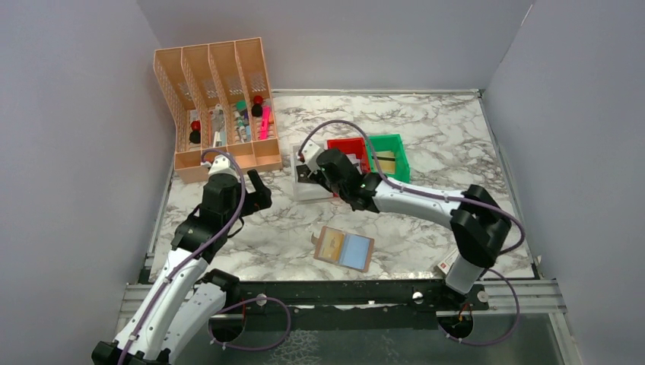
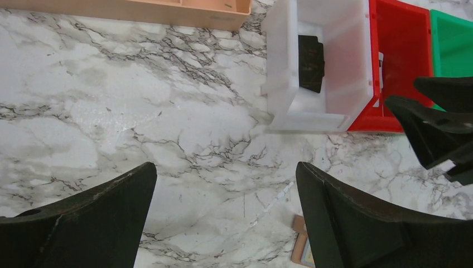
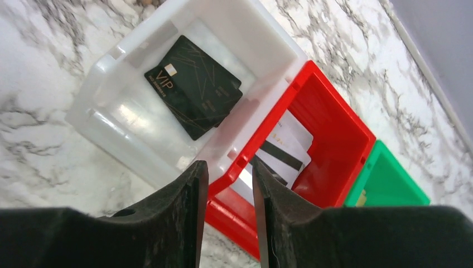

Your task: Take the credit cards out of the card holder

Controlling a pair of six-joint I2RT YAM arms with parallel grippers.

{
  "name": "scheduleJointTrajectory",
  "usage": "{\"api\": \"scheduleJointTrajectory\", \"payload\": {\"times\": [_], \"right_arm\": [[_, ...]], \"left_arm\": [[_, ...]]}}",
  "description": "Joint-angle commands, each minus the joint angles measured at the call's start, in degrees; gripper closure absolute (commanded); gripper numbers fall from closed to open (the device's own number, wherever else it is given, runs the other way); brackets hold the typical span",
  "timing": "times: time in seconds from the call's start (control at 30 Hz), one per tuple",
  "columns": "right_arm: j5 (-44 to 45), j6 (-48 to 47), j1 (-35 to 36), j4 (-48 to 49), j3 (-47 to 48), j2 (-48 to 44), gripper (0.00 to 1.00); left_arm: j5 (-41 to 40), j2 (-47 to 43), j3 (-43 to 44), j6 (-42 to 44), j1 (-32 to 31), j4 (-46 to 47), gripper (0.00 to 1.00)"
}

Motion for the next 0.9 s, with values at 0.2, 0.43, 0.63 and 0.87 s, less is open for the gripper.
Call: {"api": "scheduleJointTrajectory", "payload": {"times": [0.2,0.43,0.63,0.87], "right_arm": [[-13.6,40.6,0.3,3.3,-27.1,-29.8,0.53],[-23.9,61.3,0.3,6.9,-44.1,-40.0,0.53],[-32.0,66.0,0.3,16.8,-50.3,-38.9,0.54],[-35.2,68.2,0.3,22.2,-49.2,-31.4,0.56]], "left_arm": [[24.1,2.2,-3.7,3.8,0.2,11.5,0.1],[36.5,8.8,-6.5,-0.4,-5.6,21.1,0.24],[24.3,15.0,-4.7,-2.3,-22.7,23.2,0.26],[21.5,21.4,-6.9,-6.3,-29.0,28.4,0.39]]}}
